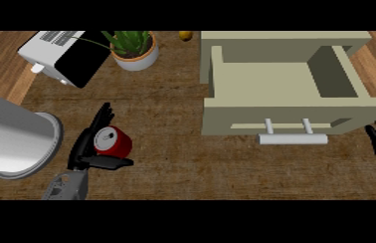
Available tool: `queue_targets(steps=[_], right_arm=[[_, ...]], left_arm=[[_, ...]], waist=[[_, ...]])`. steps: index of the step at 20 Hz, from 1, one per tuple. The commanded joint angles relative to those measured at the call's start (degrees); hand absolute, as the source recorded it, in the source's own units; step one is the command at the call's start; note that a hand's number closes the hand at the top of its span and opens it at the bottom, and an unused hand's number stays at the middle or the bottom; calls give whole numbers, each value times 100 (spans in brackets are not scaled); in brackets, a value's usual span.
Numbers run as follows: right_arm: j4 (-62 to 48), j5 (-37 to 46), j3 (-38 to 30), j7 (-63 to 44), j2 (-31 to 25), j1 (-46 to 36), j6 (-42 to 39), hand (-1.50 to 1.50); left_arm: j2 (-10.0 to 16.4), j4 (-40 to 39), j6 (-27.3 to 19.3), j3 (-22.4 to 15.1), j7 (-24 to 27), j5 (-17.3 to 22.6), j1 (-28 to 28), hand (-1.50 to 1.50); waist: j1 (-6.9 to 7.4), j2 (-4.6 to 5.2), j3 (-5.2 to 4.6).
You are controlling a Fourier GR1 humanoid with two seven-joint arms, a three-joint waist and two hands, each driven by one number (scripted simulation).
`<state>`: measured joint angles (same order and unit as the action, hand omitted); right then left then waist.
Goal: Pick up the can, place it into the drawer and close the drawer
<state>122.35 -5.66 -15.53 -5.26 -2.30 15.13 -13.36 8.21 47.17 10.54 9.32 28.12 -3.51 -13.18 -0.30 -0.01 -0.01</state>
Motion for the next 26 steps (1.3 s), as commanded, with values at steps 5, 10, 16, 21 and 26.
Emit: queue_targets(steps=[5, 10, 16, 21, 26], right_arm=[[240, -7, -85, -372, -29, -126, 119, -150], [-55, 63, 57, -69, 80, -157, 46, -150], [264, 148, 419, 68, 227, 304, 240, -150], [245, -149, -55, -123, 6, 26, 27, -150], [-122, -163, -43, 281, 151, 132, 3, -150]], left_arm=[[-153, 352, 153, -241, -140, 60, 103, -150], [-203, -891, -23, -80, 430, -17, -723, 150], [-309, 452, 442, -206, -516, 481, -404, 150], [-364, 289, -250, 207, -227, 588, -294, 150], [-357, 328, -867, 590, -70, 749, -244, 150]], waist=[[20, -3, 1], [-18, 10, -1], [0, -4, 1], [0, 1, 0], [0, 3, 1]])
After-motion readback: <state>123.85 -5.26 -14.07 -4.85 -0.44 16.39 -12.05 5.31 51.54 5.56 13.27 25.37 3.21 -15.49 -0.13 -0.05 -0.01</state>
